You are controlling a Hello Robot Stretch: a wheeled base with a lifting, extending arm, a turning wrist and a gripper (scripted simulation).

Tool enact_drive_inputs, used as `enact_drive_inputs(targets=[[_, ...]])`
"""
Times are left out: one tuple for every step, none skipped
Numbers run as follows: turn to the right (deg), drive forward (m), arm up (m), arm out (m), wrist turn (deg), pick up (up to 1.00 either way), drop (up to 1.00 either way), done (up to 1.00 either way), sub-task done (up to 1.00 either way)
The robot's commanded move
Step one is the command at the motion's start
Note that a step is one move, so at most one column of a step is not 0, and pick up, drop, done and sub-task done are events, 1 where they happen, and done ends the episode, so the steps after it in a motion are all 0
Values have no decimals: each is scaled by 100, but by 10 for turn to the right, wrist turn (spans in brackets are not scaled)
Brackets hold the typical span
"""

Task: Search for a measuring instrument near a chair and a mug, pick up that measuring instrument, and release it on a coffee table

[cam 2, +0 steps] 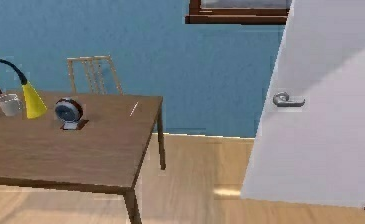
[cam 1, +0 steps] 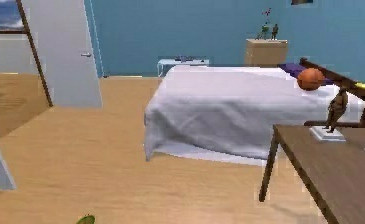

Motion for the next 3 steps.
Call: enact_drive_inputs(targets=[[0,60,0,0,0,0,0,0,0],[450,0,0,0,0,0,0,0,0],[-390,0,0,0,0,0,0,0,0]])
